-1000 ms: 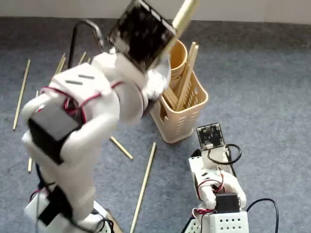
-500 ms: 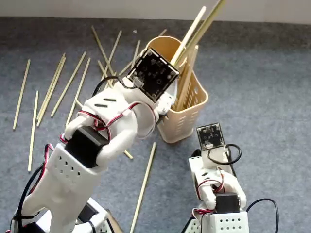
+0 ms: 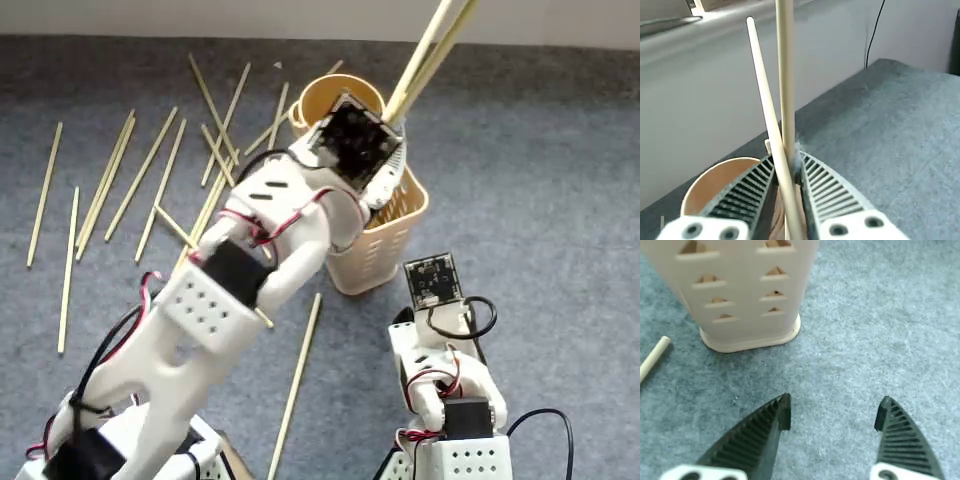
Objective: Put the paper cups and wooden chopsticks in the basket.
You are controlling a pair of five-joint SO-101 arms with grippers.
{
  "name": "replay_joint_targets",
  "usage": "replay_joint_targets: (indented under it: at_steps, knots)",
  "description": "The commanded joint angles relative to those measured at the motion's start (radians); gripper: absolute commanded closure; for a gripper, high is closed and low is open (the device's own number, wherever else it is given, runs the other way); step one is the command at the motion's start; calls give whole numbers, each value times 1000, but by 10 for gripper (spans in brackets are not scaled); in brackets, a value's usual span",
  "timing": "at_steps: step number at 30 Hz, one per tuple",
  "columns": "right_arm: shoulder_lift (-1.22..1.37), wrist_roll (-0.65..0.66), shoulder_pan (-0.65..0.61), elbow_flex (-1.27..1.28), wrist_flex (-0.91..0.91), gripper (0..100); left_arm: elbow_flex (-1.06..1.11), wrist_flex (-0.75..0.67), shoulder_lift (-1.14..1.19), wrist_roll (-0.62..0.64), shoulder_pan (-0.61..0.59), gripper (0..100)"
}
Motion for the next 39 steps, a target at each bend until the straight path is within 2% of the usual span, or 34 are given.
replay_joint_targets:
  at_steps: [1,8,13,20,28,33,39]
  knots:
    - [-10,-3,-10,-2,5,724,-1,-37,64,8,30,994]
    - [-10,-3,-10,-2,5,724,64,-35,94,6,28,987]
    - [-10,-3,-10,-2,5,724,117,-35,94,35,27,895]
    - [-10,-3,-10,-2,5,724,116,-34,93,58,10,869]
    - [-10,-3,-10,-2,5,724,117,-31,-105,-5,8,874]
    - [-10,-3,-10,-2,5,724,125,26,-262,-5,-62,874]
    - [-10,-3,-10,-2,5,724,219,72,-262,-5,-162,874]
